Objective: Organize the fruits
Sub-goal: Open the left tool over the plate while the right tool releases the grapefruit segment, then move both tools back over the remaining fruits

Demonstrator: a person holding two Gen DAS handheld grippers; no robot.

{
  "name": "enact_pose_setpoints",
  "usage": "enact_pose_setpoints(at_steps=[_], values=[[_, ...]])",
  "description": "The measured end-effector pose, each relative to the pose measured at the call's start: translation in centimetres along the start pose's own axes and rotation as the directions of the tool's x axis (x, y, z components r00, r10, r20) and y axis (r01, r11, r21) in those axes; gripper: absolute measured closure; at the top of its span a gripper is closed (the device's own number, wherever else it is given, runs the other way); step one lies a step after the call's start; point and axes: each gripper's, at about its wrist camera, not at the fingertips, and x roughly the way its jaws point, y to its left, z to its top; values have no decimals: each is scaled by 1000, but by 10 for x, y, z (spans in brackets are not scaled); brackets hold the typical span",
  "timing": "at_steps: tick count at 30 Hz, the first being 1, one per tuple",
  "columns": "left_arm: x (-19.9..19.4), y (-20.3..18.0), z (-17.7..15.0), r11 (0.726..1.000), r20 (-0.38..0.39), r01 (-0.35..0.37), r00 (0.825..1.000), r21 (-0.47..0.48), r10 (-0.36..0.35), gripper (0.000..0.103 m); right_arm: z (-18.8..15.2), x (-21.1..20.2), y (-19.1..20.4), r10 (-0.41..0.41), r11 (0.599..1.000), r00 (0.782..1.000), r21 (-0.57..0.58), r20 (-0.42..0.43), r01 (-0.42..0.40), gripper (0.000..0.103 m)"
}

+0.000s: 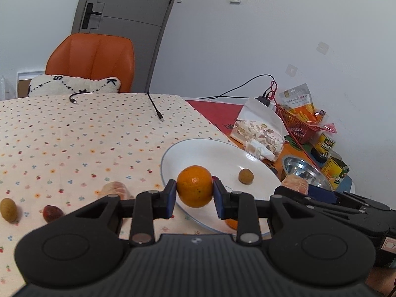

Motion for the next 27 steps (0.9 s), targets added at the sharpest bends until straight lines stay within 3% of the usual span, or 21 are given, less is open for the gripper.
enact_pose_setpoints(at_steps=[12,15,19,21,27], values=[[17,-15,-4,1000,-22,11,1000,14,-11,73,-9,11,-15,-1,999,1000,39,-28,2,46],[13,-15,-2,999,15,-10,1000,33,10,65,-9,13,-14,9,999,1000,41,-20,-8,44],[7,-10,0,998,42,-54,998,23,53,34,-9,12,-13,12,999,1000,39,-2,-12,36],[4,-7,-1,997,56,-75,996,22,74,26,-9,10,-13,13,999,1000,43,4,-13,33],[-4,3,-5,995,44,-102,994,21,101,21,-10,6,-10,31,998,999,56,6,-31,25]])
